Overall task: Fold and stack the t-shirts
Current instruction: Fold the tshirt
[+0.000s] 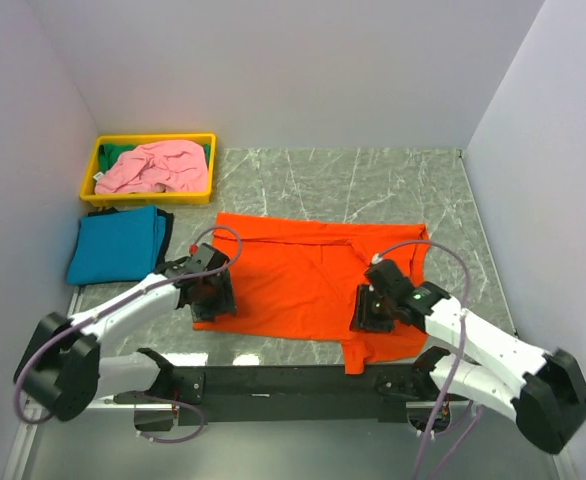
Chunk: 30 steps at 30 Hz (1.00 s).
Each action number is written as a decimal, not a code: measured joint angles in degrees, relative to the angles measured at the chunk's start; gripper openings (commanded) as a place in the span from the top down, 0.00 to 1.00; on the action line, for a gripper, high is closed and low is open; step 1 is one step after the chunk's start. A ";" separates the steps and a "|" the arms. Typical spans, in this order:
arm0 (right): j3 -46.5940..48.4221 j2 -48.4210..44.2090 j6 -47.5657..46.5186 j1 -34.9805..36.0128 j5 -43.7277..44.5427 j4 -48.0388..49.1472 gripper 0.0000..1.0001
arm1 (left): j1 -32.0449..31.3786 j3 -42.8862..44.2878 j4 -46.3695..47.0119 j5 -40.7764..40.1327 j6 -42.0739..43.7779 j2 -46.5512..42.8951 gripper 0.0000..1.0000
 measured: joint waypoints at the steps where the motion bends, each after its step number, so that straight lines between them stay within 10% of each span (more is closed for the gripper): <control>1: 0.00 -1.97 -0.59 -1.75 -0.31 0.31 0.52 | 0.22 0.07 -0.98 -0.35 -0.96 -1.86 0.33; 9: 1.55 -8.33 -4.48 -16.59 -0.79 6.38 0.52 | 10.69 7.96 1.70 -1.81 -2.34 -3.23 0.23; 19: 1.57 0.46 -1.11 -41.94 -8.00 22.99 0.44 | 19.56 24.79 12.41 -1.97 -0.48 18.51 0.30; 30: 6.82 14.97 -6.60 -34.95 -7.96 28.30 0.44 | 21.05 31.32 14.80 -2.58 2.03 29.79 0.33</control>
